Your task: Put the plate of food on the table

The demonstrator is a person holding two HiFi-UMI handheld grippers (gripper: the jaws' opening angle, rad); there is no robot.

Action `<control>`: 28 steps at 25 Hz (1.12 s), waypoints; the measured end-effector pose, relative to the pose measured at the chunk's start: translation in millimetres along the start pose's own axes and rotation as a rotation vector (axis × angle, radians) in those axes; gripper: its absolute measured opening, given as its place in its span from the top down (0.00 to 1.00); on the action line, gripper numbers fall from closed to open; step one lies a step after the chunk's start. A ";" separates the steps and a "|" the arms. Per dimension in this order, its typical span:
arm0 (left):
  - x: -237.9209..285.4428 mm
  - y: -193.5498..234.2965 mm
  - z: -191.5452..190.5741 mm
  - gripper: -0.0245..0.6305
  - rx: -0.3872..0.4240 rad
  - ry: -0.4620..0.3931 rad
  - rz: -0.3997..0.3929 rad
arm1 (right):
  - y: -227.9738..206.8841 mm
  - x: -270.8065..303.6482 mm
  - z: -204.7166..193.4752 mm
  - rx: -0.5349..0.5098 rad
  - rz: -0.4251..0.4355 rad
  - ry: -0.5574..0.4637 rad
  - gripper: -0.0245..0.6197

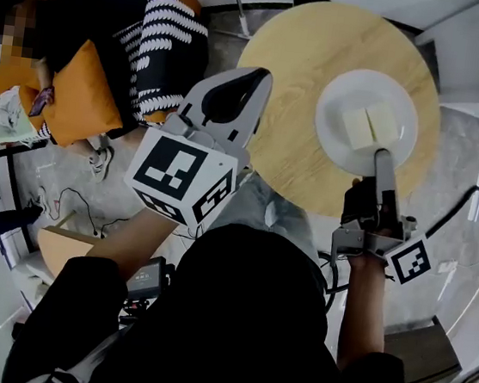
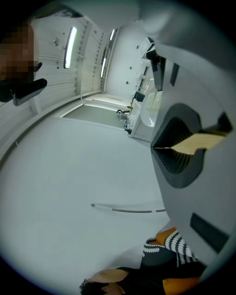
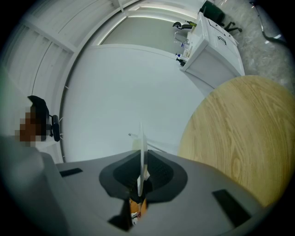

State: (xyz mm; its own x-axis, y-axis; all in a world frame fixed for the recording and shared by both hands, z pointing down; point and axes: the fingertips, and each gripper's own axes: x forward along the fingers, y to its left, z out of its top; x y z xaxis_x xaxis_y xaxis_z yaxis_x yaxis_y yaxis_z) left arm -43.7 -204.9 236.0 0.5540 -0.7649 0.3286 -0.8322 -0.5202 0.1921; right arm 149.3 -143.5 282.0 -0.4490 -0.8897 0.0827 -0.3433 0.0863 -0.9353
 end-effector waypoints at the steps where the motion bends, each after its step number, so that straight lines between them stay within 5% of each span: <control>1: 2.8 0.1 -4.9 0.95 -0.002 0.008 -0.001 | -5.7 -0.3 -0.5 0.004 -0.007 0.002 0.91; 28: 8.8 2.9 -83.6 0.95 -0.046 0.141 0.048 | -79.5 -16.9 -16.7 0.054 -0.095 0.057 0.91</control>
State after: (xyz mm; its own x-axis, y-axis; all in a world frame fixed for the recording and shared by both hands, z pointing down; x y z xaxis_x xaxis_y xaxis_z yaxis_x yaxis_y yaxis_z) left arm -43.3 -181.3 316.7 0.5077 -0.7256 0.4646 -0.8595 -0.4642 0.2142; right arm 170.4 -127.8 360.7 -0.4631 -0.8658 0.1895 -0.3418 -0.0229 -0.9395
